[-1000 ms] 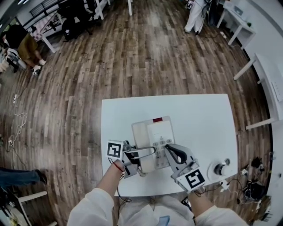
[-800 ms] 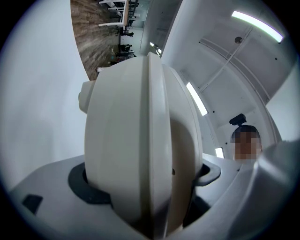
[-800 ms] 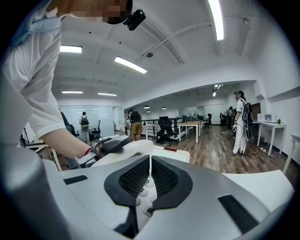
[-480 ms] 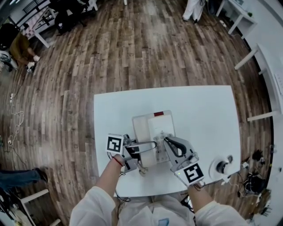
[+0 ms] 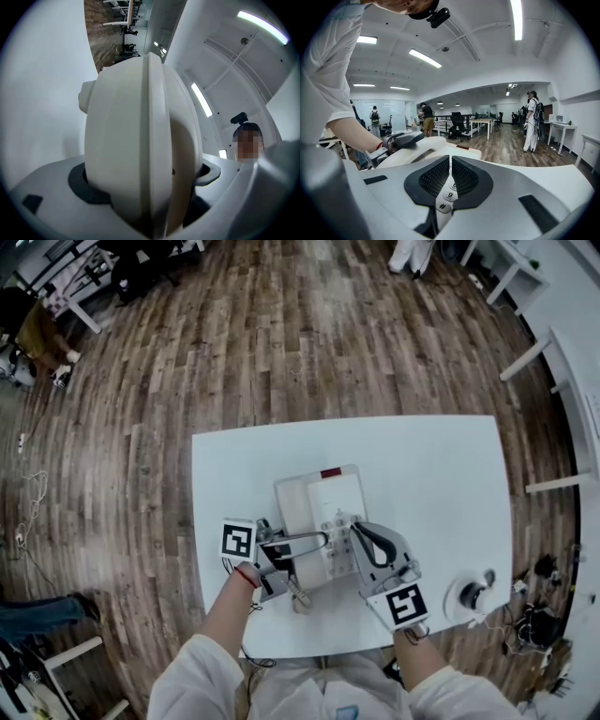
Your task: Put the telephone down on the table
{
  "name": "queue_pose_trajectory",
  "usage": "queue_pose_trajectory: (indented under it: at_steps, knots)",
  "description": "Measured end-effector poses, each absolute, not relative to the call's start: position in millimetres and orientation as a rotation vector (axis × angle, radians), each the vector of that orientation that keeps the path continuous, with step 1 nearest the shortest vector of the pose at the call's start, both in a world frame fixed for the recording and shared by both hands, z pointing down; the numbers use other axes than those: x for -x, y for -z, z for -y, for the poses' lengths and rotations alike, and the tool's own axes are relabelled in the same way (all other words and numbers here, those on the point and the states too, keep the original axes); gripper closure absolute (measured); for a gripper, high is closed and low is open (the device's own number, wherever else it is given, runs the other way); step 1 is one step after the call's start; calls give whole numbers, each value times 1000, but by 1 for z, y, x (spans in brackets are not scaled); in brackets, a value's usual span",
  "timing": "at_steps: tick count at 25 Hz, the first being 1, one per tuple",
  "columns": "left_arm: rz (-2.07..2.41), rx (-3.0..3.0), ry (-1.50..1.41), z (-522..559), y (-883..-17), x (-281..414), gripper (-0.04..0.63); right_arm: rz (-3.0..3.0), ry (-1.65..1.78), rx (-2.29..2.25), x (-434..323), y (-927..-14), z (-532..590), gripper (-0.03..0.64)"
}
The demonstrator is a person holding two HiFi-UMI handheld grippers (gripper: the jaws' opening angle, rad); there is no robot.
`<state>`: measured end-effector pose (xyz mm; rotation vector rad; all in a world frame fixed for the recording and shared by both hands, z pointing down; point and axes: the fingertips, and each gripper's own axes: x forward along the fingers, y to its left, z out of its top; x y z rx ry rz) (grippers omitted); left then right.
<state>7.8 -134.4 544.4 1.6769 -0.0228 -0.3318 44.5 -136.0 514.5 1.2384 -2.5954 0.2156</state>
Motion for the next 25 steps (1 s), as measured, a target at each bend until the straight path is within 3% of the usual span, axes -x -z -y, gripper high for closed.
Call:
queue_pose_trajectory:
  at_steps: [15,18,25]
  knots:
    - [18,-1690,311,131,-549,-6,117,2626,-352,-1071,-57,-528,147,578]
    - [16,-1690,315,132,-549,-6,117,2617,-398,-1042,-55,-534,147,498]
    - [33,-1689,301,131,-555,-5,117,2560,-479,-1053,-65,-545,149,480]
